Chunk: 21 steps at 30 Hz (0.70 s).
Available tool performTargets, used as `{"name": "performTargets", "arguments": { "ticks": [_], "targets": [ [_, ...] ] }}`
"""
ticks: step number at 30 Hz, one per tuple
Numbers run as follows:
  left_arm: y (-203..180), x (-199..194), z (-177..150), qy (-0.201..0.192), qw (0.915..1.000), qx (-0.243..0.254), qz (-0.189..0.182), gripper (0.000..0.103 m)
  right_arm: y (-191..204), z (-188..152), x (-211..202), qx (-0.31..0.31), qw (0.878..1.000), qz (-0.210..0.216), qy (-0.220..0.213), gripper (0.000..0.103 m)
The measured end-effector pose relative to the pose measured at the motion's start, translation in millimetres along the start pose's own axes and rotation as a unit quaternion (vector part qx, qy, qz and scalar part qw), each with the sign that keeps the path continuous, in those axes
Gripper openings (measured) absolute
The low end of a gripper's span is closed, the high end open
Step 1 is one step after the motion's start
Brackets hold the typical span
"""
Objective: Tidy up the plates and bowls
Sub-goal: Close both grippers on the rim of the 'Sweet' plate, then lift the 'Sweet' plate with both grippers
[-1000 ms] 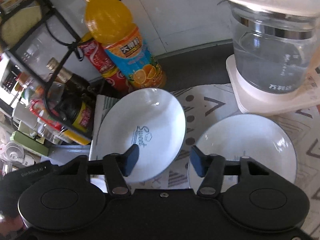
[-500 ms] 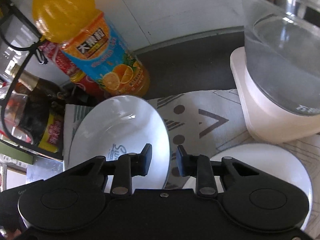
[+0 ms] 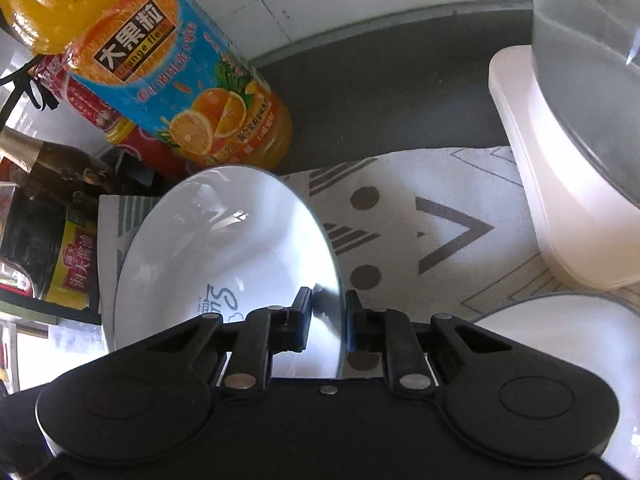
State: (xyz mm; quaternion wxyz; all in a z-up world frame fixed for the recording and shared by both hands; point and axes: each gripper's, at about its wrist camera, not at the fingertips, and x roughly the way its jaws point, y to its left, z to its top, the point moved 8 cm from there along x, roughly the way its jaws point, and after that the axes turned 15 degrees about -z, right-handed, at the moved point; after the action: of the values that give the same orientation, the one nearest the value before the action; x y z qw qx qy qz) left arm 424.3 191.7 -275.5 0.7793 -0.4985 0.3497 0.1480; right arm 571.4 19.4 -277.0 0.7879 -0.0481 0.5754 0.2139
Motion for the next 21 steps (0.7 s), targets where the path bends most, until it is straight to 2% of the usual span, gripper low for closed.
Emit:
{"name": "performTargets", "arguments": {
  "ticks": [3, 11, 21],
  "targets": [
    [0, -2, 1, 0.003, 1.0, 0.005, -0.006, 0.008, 0, 0, -1, -0.001, 1.0, 0.002, 0.002, 0.015],
    [-13, -24, 4, -0.005, 0.9993, 0.033, -0.018, 0.008, -2, -5, -32, 0.004, 0.999, 0.01, -0.036, 0.006],
    [-17, -57, -2, -0.006, 0.9984, 0.051, -0.024, 0.008, 1, -25, -66, 0.012, 0.998, 0.014, -0.066, 0.007]
  ]
}}
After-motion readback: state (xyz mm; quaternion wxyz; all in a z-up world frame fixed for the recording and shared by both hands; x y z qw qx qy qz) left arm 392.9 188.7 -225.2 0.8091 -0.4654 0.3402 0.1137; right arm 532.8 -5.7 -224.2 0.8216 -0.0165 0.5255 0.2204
